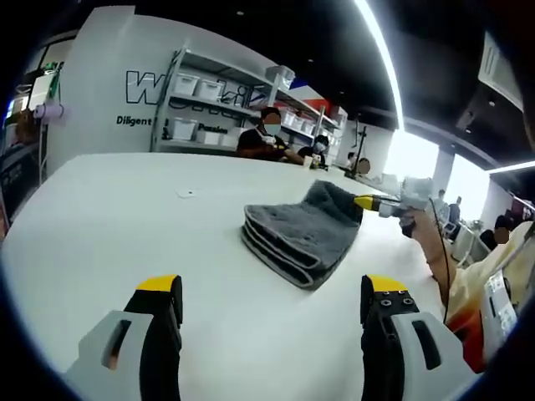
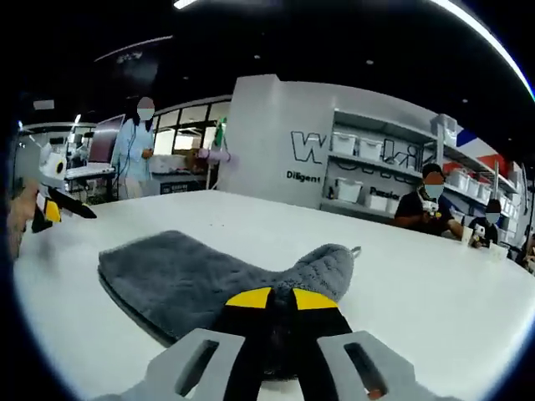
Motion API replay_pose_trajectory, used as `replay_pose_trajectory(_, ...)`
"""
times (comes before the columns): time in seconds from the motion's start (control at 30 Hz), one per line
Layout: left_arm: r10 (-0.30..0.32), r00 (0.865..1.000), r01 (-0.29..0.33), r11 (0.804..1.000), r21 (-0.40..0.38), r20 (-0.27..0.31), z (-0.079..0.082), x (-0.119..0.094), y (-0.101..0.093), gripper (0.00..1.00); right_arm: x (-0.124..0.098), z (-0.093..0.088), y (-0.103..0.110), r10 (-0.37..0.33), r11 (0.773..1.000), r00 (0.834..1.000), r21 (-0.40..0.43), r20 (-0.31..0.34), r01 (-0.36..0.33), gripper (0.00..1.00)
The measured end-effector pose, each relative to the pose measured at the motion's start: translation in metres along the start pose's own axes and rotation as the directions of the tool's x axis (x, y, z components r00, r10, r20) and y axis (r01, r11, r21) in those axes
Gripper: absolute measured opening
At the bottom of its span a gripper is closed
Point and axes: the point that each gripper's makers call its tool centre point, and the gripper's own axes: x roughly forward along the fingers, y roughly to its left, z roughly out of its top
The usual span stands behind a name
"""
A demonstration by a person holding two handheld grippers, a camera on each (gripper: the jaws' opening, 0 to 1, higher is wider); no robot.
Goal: Fold the towel on the table until its edges align and the towel forms a compact rectangular stack.
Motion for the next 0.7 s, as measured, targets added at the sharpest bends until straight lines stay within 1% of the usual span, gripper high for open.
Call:
replay_pose_trajectory(0.2,-0.002,1.0,0.002,1.0,-0.001,0.0,0.0,0.0,0.0,0.86,0.002,0.009,0.023,0.046,0.999,0.999,0.012,0.024,-0.046,0.04)
replay_pose_trajectory(0.47,-0.007,1.0,0.007,1.0,-0.001,0.003,0.001,-0.001,-0.001,0.86,0.006,0.025,0.051,0.095,0.995,0.994,0.004,0.053,-0.095,0.04)
replay_pose_trajectory(0.6,-0.009,1.0,0.009,1.0,-0.001,0.006,0.001,-0.001,-0.003,0.86,0.008,0.029,0.062,0.117,0.993,0.991,0.002,0.06,-0.118,0.04)
replay_pose_trajectory(0.7,-0.011,1.0,0.011,1.0,0.0,0.01,0.002,-0.002,-0.003,0.86,0.01,0.031,0.075,0.15,0.988,0.986,0.01,0.066,-0.151,0.04)
